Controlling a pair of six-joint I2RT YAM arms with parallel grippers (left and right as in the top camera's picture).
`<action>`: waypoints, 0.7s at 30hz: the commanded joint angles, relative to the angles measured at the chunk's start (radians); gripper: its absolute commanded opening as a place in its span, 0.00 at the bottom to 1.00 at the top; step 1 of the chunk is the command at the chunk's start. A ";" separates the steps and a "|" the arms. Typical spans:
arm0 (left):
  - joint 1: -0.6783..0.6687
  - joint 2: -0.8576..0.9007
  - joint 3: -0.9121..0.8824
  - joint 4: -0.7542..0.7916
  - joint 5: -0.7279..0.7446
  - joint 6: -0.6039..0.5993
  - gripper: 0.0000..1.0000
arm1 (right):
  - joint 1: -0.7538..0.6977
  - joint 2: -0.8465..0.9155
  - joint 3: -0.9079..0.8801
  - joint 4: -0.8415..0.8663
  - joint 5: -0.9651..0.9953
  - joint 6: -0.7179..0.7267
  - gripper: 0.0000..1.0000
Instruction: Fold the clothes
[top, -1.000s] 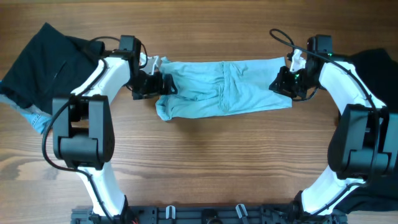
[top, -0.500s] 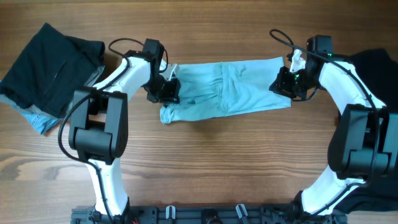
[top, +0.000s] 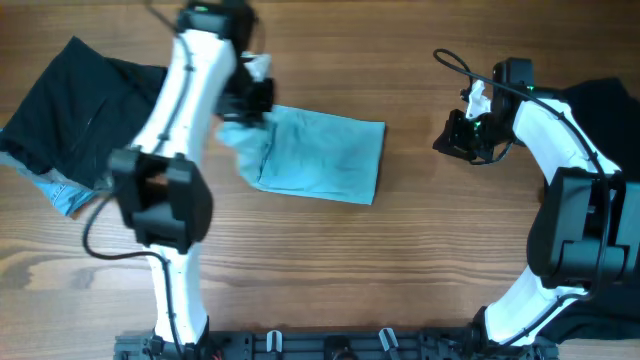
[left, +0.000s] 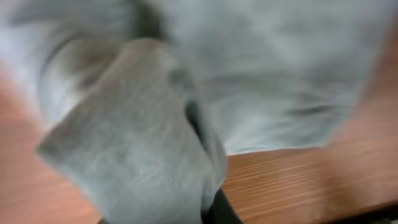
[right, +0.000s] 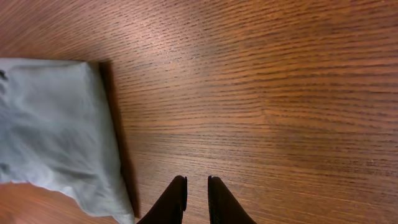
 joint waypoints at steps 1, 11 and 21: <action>-0.217 0.002 0.009 0.078 0.041 -0.087 0.08 | -0.001 -0.020 -0.003 0.002 -0.004 0.004 0.16; -0.392 0.080 -0.021 0.206 -0.004 -0.195 1.00 | -0.001 -0.020 -0.003 -0.003 -0.004 -0.006 0.37; -0.001 -0.076 -0.020 0.046 0.051 -0.167 1.00 | 0.143 -0.191 -0.003 0.047 -0.124 -0.234 0.43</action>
